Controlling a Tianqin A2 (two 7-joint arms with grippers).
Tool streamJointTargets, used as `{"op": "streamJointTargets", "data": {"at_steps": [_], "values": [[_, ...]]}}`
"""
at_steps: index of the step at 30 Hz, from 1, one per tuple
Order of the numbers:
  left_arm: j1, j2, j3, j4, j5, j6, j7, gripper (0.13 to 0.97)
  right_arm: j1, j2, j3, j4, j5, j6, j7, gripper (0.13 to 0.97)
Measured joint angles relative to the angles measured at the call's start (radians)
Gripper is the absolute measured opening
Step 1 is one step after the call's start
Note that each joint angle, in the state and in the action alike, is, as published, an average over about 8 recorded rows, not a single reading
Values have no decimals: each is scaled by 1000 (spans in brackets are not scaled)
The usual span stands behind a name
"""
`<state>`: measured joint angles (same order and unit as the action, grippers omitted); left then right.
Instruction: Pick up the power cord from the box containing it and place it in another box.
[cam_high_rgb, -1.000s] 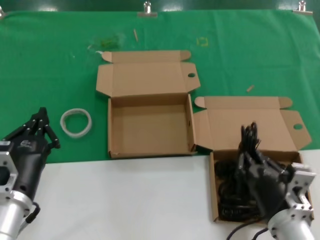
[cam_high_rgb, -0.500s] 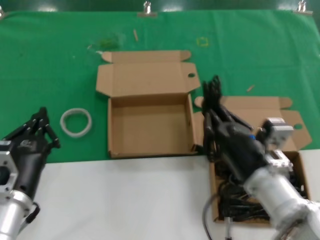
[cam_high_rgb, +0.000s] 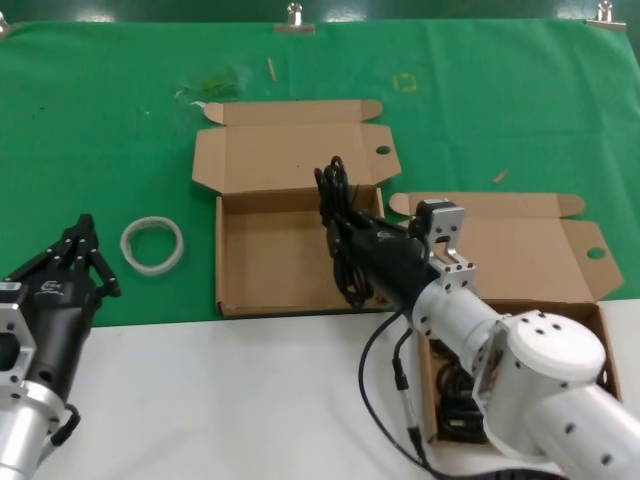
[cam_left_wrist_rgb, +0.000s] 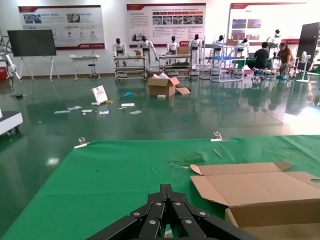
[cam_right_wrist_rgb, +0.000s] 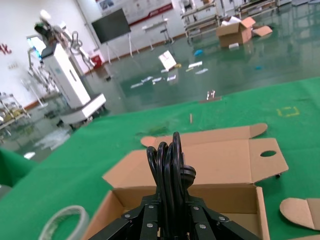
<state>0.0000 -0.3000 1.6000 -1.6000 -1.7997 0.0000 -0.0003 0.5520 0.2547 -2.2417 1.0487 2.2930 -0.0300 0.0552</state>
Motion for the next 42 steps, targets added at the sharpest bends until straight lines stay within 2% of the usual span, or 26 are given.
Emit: {"op": "streamJointTargets", "data": {"at_steps": [10, 17, 20, 24, 28, 34, 36, 38, 42], "values": [[0, 0, 0, 0, 0, 0, 0, 140, 85, -99, 106, -231, -121, -102, 2, 231], [0, 0, 0, 0, 0, 0, 0, 140, 93, -117, 166, -267, -191, -136, 22, 285], [0, 0, 0, 0, 0, 0, 0, 140, 83, -109, 184, -245, -215, -138, 41, 336], [0, 0, 0, 0, 0, 0, 0, 140, 39, -84, 217, -157, -222, -149, 81, 405], [0, 0, 0, 0, 0, 0, 0, 140, -49, -48, 299, -2, -166, -220, 89, 472], [0, 0, 0, 0, 0, 0, 0, 140, -240, 17, 513, 258, 30, -440, -46, 623], [0, 0, 0, 0, 0, 0, 0, 140, -310, 35, 589, 342, 80, -508, -92, 623], [0, 0, 0, 0, 0, 0, 0, 140, -369, 47, 651, 410, 109, -556, -123, 623], [0, 0, 0, 0, 0, 0, 0, 143, -432, 55, 712, 483, 118, -587, -144, 713]]}}
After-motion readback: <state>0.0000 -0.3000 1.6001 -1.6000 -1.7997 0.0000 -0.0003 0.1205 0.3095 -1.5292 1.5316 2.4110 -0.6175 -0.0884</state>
